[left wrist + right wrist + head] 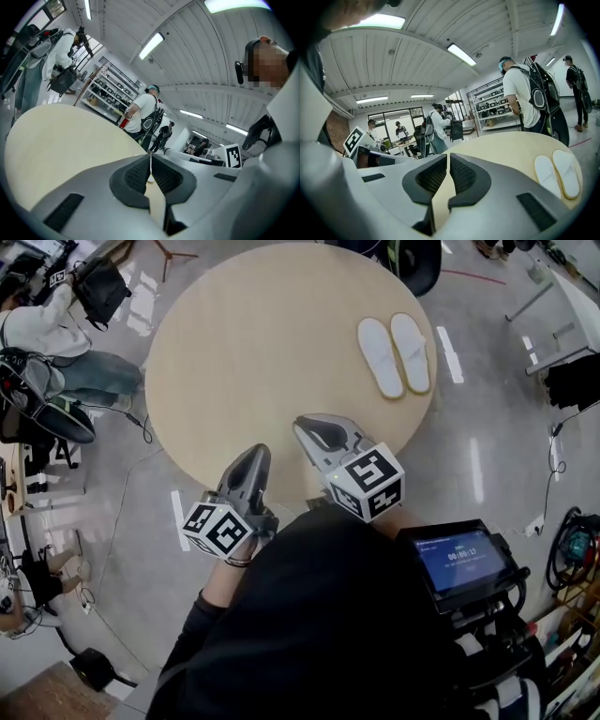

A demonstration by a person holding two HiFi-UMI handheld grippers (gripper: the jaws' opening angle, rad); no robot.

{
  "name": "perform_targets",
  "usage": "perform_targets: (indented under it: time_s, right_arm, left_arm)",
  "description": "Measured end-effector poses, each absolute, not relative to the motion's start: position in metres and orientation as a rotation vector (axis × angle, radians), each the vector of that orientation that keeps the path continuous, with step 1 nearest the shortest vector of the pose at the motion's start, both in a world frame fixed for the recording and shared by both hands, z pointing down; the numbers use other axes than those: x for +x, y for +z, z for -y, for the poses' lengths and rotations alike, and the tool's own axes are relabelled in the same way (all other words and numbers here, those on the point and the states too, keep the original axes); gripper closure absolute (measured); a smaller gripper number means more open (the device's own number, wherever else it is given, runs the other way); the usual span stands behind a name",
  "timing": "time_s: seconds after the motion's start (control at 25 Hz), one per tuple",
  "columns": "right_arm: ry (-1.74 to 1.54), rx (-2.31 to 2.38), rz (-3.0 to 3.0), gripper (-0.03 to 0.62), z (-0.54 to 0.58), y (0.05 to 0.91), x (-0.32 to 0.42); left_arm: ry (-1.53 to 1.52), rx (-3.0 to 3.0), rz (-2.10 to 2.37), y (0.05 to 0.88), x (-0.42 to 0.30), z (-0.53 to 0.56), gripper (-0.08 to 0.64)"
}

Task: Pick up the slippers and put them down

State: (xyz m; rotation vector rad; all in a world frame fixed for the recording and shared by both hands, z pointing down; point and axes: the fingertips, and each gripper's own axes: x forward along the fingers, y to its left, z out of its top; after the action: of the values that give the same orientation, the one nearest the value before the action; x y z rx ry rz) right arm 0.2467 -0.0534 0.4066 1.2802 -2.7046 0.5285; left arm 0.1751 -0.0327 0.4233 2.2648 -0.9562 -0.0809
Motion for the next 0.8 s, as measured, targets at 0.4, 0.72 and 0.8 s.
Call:
perform_targets:
  time_s: [0.4, 0.72, 0.8]
  right_arm:
    - [0.566, 1.245, 2.668, 0.563, 0.042, 0.427, 0.255]
    - [0.571, 1.229, 2.634, 0.563, 0.044, 0.425, 0.241]
    - [0.554, 1.217, 2.632, 0.563, 0.046, 0.423, 0.237]
  left_arm:
    - [-0.124, 2.225, 0.949, 0.440, 0.186, 0.023, 0.535]
    - [-0.169, 2.210, 0.955, 0.432, 0.170, 0.030, 0.535]
    - [-0.190, 2.204, 0.967, 0.431, 0.165, 0.031, 0.535]
